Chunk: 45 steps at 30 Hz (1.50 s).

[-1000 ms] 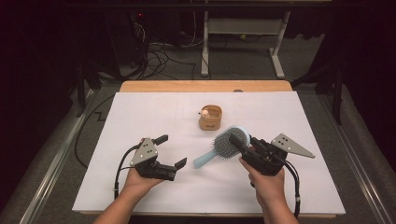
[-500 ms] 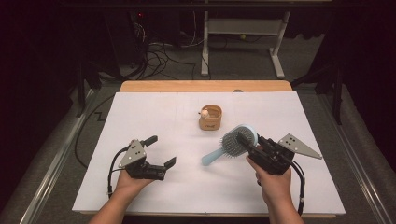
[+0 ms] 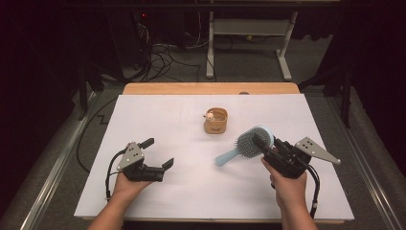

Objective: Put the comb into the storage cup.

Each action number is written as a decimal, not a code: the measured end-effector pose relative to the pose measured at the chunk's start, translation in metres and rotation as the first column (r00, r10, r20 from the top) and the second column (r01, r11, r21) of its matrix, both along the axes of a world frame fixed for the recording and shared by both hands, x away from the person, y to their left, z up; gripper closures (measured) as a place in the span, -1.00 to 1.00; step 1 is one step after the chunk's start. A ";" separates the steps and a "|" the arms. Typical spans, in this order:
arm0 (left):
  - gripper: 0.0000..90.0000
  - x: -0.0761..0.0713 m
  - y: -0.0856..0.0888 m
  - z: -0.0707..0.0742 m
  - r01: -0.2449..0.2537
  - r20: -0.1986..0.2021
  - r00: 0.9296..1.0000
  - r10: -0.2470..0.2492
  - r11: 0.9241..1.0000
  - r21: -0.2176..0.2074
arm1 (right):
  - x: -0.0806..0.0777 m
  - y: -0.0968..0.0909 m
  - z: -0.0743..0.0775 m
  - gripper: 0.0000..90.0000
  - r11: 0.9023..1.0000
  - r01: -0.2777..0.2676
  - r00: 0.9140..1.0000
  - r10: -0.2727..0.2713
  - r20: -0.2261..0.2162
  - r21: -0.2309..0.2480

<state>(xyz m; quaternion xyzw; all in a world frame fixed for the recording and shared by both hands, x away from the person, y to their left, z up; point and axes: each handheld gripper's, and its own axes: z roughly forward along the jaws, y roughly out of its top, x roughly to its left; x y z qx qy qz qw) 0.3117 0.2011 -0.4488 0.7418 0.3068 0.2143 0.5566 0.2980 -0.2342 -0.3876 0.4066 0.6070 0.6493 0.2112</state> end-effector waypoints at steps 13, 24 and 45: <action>-1.00 0.001 0.000 -0.001 0.012 -0.013 1.000 -0.012 1.000 -0.001 | -0.002 -0.021 0.003 0.33 0.998 0.058 0.998 -0.057 0.031 -0.022; -1.00 0.000 0.000 -0.002 0.009 -0.015 1.000 -0.009 1.000 0.003 | -0.004 -0.040 0.005 0.32 0.994 0.110 0.993 -0.109 0.045 -0.024; -1.00 0.002 -0.001 -0.004 0.013 -0.025 1.000 -0.013 1.000 0.019 | -0.007 -0.035 0.010 0.33 0.992 0.119 0.989 -0.116 0.091 -0.032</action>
